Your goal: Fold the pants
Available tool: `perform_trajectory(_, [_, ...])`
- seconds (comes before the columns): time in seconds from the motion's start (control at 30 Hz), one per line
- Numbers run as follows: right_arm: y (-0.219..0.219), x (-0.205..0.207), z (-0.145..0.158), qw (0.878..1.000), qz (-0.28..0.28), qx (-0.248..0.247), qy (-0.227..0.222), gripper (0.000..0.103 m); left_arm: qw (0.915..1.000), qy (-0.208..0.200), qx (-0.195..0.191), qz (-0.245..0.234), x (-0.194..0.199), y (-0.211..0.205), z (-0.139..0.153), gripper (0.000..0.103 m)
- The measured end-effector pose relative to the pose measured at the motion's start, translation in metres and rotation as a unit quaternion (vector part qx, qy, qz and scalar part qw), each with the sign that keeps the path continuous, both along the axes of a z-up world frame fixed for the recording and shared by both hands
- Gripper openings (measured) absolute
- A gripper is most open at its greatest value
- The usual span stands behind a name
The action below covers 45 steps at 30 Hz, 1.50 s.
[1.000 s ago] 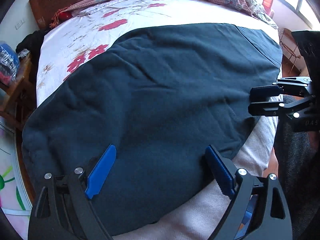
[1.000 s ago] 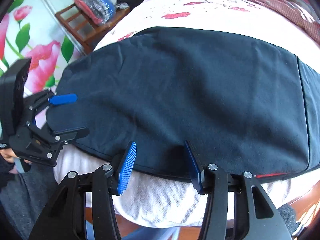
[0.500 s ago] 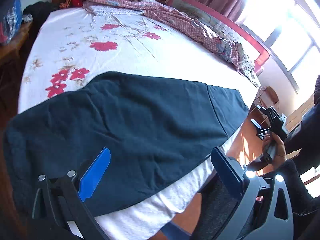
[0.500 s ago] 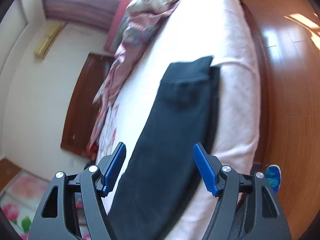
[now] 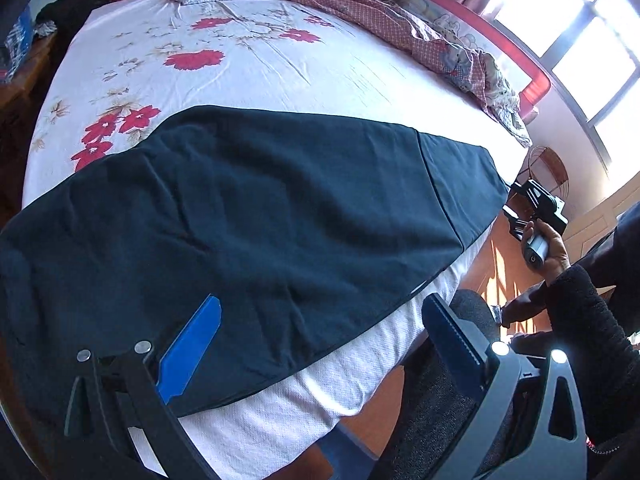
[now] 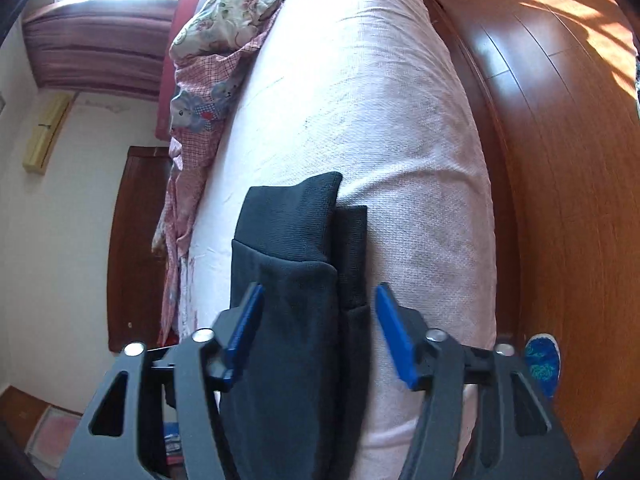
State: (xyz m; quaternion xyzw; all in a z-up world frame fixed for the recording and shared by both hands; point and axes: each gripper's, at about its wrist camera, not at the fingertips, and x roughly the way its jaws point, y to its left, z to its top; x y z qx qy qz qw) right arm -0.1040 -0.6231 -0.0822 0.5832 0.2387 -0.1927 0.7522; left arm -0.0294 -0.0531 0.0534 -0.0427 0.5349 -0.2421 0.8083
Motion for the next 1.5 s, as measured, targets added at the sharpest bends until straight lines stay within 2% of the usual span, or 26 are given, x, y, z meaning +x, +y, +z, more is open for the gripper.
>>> perform_trajectory(0.03, [0.002, 0.003, 0.0, 1.0, 0.01, -0.01, 0.016, 0.036, 1.0, 0.001, -0.001, 0.002, 0.001, 0.002, -0.001, 0.101])
perform_trajectory(0.1, [-0.002, -0.001, -0.004, 1.0, 0.007, 0.01, 0.006, 0.033, 1.0, 0.003, 0.001, 0.007, 0.003, 0.006, -0.002, 0.101])
perform_trajectory(0.13, [-0.004, -0.004, -0.006, 1.0, 0.004, 0.016, 0.004, 0.025, 0.9999, 0.005, 0.0, 0.01, 0.003, 0.008, -0.003, 0.101])
perform_trajectory(0.2, [-0.001, -0.007, 0.006, 1.0, 0.016, -0.007, 0.0, 0.018, 0.9998, 0.005, -0.001, 0.019, 0.003, 0.014, -0.003, 0.101])
perform_trajectory(0.33, [0.025, 0.009, 0.066, 0.99, 0.065, -0.12, 0.019, 0.015, 0.9991, -0.019, 0.005, 0.037, 0.004, 0.031, 0.008, 0.101])
perform_trajectory(0.37, [0.039, 0.018, 0.089, 0.981, 0.09, -0.17, 0.027, 0.015, 0.9986, -0.028, 0.006, 0.044, 0.004, 0.038, 0.012, 0.101])
perform_trajectory(0.43, [0.076, 0.035, 0.131, 0.953, 0.146, -0.262, 0.038, 0.015, 0.9969, -0.046, 0.008, 0.064, 0.005, 0.053, 0.022, 0.101])
perform_trajectory(0.5, [0.128, 0.049, 0.17, 0.91, 0.206, -0.357, 0.041, 0.015, 0.9949, -0.057, 0.001, 0.083, 0.007, 0.07, 0.03, 0.101])
perform_trajectory(0.57, [0.186, 0.055, 0.196, 0.864, 0.263, -0.428, 0.031, 0.015, 0.9919, -0.068, -0.003, 0.107, 0.007, 0.089, 0.037, 0.101])
perform_trajectory(0.63, [0.253, 0.055, 0.208, 0.803, 0.315, -0.505, 0.028, 0.015, 0.9885, -0.076, -0.008, 0.131, 0.005, 0.11, 0.041, 0.101])
perform_trajectory(0.7, [0.319, 0.049, 0.203, 0.752, 0.368, -0.547, 0.018, 0.015, 0.9846, -0.081, -0.009, 0.155, 0.002, 0.129, 0.042, 0.101])
perform_trajectory(0.77, [0.385, 0.042, 0.176, 0.689, 0.421, -0.589, 0.024, 0.015, 0.9808, -0.082, -0.008, 0.177, -0.002, 0.147, 0.04, 0.101])
perform_trajectory(0.87, [0.473, 0.032, 0.1, 0.579, 0.5, -0.641, 0.057, 0.015, 0.9766, -0.07, -0.014, 0.203, -0.007, 0.169, 0.031, 0.101])
perform_trajectory(0.93, [0.507, 0.025, 0.051, 0.522, 0.532, -0.661, 0.087, 0.015, 0.9736, -0.057, -0.023, 0.22, -0.01, 0.182, 0.025, 0.101])
perform_trajectory(0.97, [0.514, 0.02, 0.038, 0.501, 0.528, -0.679, 0.095, 0.015, 0.9724, -0.051, -0.028, 0.226, -0.012, 0.187, 0.022, 0.101])
perform_trajectory(1.0, [0.516, 0.017, 0.035, 0.494, 0.521, -0.69, 0.099, 0.015, 0.9711, -0.049, -0.032, 0.231, -0.014, 0.192, 0.021, 0.101])
perform_trajectory(1.07, [0.517, 0.012, 0.049, 0.489, 0.499, -0.709, 0.093, 0.015, 0.9685, -0.055, -0.033, 0.241, -0.02, 0.2, 0.018, 0.101])
perform_trajectory(1.13, [0.521, 0.005, 0.072, 0.496, 0.478, -0.721, 0.075, 0.015, 0.9674, -0.05, -0.028, 0.247, -0.021, 0.205, 0.012, 0.101])
perform_trajectory(1.17, [0.527, 0.002, 0.078, 0.489, 0.47, -0.732, 0.066, 0.015, 0.9671, -0.04, -0.029, 0.249, -0.019, 0.207, 0.006, 0.101])
perform_trajectory(1.23, [0.542, -0.002, 0.073, 0.459, 0.482, -0.744, 0.06, 0.015, 0.9661, -0.022, -0.04, 0.254, -0.016, 0.208, -0.005, 0.101])
perform_trajectory(1.3, [0.555, -0.004, 0.046, 0.426, 0.563, -0.702, 0.09, 0.033, 0.9654, -0.007, -0.057, 0.254, -0.014, 0.205, -0.011, 0.101])
perform_trajectory(1.33, [0.558, -0.01, 0.041, 0.414, 0.595, -0.683, 0.089, 0.041, 0.9656, -0.005, -0.061, 0.253, -0.013, 0.204, -0.012, 0.101])
perform_trajectory(1.37, [0.559, -0.019, 0.048, 0.408, 0.589, -0.694, 0.072, 0.041, 0.9663, -0.005, -0.059, 0.25, -0.011, 0.202, -0.011, 0.101])
perform_trajectory(1.4, [0.557, -0.024, 0.062, 0.423, 0.599, -0.678, 0.051, 0.041, 0.9672, -0.007, -0.056, 0.248, -0.011, 0.201, -0.01, 0.101])
perform_trajectory(1.43, [0.548, -0.021, 0.082, 0.465, 0.605, -0.646, 0.029, 0.041, 0.9678, -0.012, -0.053, 0.246, -0.011, 0.201, -0.008, 0.101])
perform_trajectory(1.5, [0.517, 0.002, 0.118, 0.565, 0.57, -0.596, 0.011, 0.041, 0.9671, -0.019, -0.048, 0.249, -0.012, 0.205, -0.008, 0.101])
